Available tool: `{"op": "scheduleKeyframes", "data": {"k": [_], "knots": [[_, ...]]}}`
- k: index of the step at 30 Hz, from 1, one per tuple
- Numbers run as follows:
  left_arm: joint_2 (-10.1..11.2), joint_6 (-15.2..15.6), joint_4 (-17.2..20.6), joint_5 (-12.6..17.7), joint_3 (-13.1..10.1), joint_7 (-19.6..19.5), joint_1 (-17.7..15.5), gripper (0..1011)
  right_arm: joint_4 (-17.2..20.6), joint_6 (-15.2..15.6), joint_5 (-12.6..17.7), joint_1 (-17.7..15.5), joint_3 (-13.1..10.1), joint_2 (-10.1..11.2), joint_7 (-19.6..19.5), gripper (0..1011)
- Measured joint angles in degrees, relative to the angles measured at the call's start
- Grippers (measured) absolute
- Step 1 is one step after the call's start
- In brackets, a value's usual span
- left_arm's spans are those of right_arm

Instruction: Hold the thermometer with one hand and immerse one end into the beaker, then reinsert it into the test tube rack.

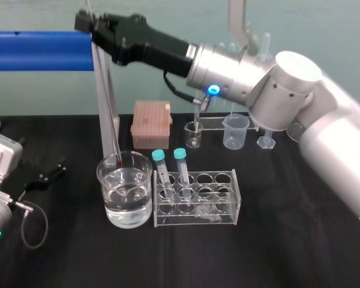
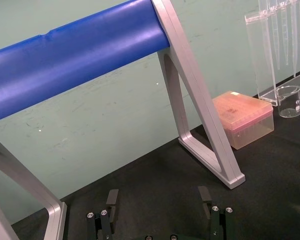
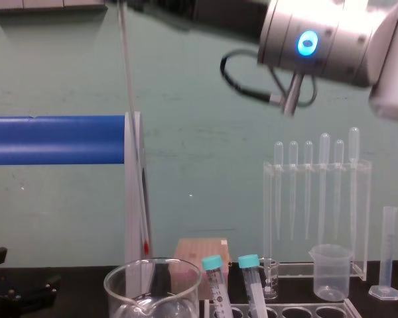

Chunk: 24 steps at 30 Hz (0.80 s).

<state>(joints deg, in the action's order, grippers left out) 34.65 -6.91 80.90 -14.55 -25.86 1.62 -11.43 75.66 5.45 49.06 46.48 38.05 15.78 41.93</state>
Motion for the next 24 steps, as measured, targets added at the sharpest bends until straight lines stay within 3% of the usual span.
{"op": "scheduleKeyframes", "data": {"k": [5, 10, 17, 24], "knots": [[0.0, 0.0, 0.0, 0.0, 0.0, 0.0, 0.0, 1008, -5.86, -3.67, -2.47, 0.02, 1.95, -1.53, 1.46, 60], [0.0, 0.0, 0.0, 0.0, 0.0, 0.0, 0.0, 1008, -10.9, -7.49, -4.15, -0.57, 2.41, -3.31, 3.69, 60], [0.0, 0.0, 0.0, 0.0, 0.0, 0.0, 0.0, 1008, -14.5, -8.94, -6.19, -1.67, 3.08, -4.26, 5.05, 60], [0.0, 0.0, 0.0, 0.0, 0.0, 0.0, 0.0, 1008, -15.74, -8.88, -7.96, -2.82, 3.43, -4.21, 5.37, 60]]}}
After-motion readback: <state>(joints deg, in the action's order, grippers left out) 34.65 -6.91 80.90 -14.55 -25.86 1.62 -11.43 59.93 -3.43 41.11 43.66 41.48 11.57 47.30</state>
